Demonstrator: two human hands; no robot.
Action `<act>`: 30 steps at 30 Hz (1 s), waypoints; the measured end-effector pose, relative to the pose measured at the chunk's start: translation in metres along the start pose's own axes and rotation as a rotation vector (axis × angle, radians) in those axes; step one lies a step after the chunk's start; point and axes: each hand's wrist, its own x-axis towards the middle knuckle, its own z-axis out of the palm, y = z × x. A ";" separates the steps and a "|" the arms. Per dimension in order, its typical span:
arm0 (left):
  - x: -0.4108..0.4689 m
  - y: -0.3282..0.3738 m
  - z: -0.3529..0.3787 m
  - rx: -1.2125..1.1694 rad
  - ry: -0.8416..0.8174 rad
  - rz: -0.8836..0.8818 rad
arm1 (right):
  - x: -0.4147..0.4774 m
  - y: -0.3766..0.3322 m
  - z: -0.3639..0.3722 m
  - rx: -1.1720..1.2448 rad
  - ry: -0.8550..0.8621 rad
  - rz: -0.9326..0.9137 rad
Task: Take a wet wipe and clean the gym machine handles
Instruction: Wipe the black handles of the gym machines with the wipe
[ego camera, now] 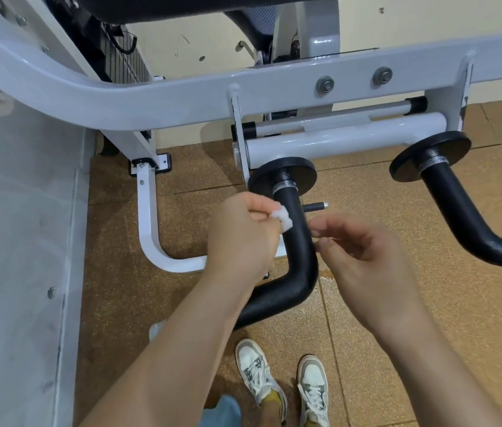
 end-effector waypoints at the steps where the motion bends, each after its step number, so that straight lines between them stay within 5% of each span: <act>1: 0.000 -0.002 -0.002 0.058 -0.032 0.009 | 0.000 0.001 0.000 -0.011 0.005 0.007; 10: 0.005 0.000 -0.013 0.191 -0.150 0.009 | -0.006 -0.001 0.001 -0.096 0.032 0.055; 17: 0.011 0.003 -0.005 -0.082 -0.076 -0.125 | -0.007 -0.007 -0.002 -0.129 0.023 0.056; 26: 0.008 0.004 -0.009 0.214 -0.046 0.006 | -0.010 -0.013 -0.005 -0.146 0.020 0.039; 30: -0.008 0.002 -0.020 0.468 -0.345 -0.105 | -0.013 -0.011 -0.008 -0.175 0.011 0.001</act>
